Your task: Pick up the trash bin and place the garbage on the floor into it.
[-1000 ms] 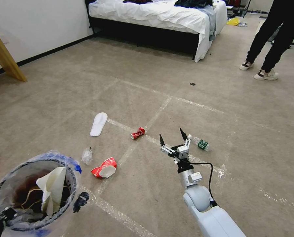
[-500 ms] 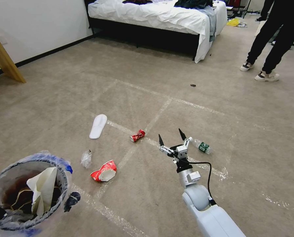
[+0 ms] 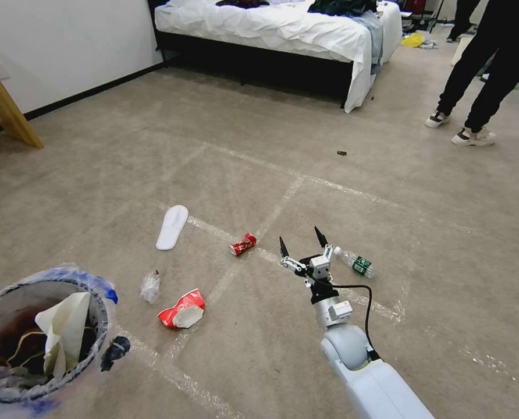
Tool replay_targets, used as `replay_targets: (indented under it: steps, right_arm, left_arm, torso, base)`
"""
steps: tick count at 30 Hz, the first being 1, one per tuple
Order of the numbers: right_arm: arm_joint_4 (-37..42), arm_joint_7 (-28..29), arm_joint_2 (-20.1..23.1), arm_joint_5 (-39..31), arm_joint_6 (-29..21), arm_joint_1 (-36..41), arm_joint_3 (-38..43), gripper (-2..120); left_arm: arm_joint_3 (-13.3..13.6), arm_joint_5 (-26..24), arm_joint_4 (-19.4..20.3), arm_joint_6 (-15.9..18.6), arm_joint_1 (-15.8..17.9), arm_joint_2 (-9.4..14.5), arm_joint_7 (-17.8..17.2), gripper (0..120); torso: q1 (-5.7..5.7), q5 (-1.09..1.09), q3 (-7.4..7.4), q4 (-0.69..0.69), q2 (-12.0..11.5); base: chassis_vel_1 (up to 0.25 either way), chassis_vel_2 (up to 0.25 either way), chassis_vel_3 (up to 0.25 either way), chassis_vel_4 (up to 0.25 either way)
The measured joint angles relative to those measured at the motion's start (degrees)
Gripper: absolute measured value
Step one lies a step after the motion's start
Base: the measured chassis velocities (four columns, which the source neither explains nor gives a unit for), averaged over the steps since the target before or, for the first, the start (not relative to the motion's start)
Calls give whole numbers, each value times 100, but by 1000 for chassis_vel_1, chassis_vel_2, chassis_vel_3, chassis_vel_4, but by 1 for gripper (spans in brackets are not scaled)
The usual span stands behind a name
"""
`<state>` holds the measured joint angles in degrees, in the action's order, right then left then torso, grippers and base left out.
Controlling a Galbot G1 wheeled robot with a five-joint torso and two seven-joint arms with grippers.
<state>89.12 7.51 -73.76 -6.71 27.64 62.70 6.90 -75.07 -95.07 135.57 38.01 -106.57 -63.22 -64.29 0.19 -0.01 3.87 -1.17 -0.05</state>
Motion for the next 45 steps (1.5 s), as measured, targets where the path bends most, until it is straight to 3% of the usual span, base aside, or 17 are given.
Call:
replay_targets:
  steps: [9, 45]
  right_arm:
    - [-7, -11, 5, -10, -2, -24, -16, 100]
    - [-65, -18, -1, -29, -13, -80, -74, 100]
  left_arm:
    - [-100, -94, -51, -1, 33, 45, -21, 0]
    - [-20, -58, -62, -33, 109, -25, -27, 0]
  torso:
    - [0, 0, 0, 0, 0]
    - [0, 0, 0, 0, 0]
  base:
    - [0, 0, 0, 0]
    - [-17, 14, 13, -14]
